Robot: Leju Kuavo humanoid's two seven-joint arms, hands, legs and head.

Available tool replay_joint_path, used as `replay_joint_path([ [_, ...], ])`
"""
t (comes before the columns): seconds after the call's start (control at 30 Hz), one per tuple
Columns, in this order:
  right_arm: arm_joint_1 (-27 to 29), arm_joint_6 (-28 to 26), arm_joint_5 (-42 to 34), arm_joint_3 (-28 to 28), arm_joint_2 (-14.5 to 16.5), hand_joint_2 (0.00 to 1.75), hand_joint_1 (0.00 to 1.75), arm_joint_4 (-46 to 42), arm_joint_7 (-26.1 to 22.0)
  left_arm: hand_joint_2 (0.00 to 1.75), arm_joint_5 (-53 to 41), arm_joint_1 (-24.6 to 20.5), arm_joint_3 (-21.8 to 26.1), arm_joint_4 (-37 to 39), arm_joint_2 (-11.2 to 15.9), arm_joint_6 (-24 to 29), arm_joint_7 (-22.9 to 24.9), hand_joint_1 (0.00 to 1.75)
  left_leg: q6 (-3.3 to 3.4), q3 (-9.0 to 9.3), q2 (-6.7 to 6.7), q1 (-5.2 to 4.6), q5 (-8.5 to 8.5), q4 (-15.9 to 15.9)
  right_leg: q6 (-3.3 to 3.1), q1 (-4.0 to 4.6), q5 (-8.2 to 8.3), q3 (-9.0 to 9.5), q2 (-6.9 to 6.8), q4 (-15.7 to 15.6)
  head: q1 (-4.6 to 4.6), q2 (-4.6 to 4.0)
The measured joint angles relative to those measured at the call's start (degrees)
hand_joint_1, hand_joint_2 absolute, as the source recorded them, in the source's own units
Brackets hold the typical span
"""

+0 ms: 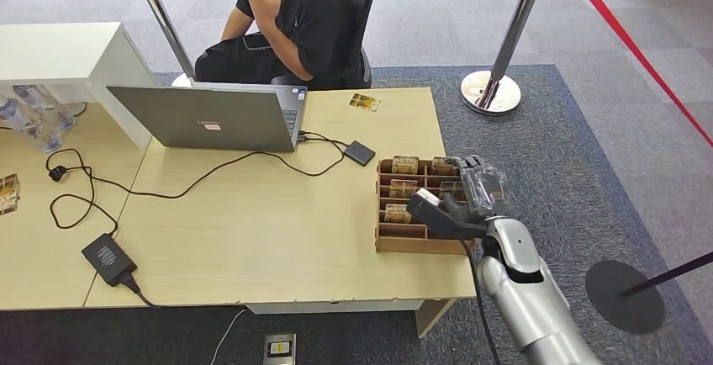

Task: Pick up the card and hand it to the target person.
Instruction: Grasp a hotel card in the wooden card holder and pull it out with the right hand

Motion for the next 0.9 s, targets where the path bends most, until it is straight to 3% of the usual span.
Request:
replay_joint_path([
  [0.67,0.7,0.1,1.9,0.0,-0.4,1.75,0.86,-0.2,0.8,0.00,0.1,0.0,0.0,0.0,0.0,0.1,0.3,0.00,0.00,-0.01,0.00,0.00,0.00,0.0,0.00,0.00,0.00,0.00,0.00,0.0,0.00,0.00],
  [0.9,0.7,0.1,2.6,0.0,-0.2,1.75,0.82,-0.2,1.1,0.00,0.3,0.0,0.1,0.0,0.0,0.3,0.3,0.00,0.00,-0.01,0.00,0.00,0.00,0.0,0.00,0.00,0.00,0.00,0.00,0.0,0.00,0.01],
])
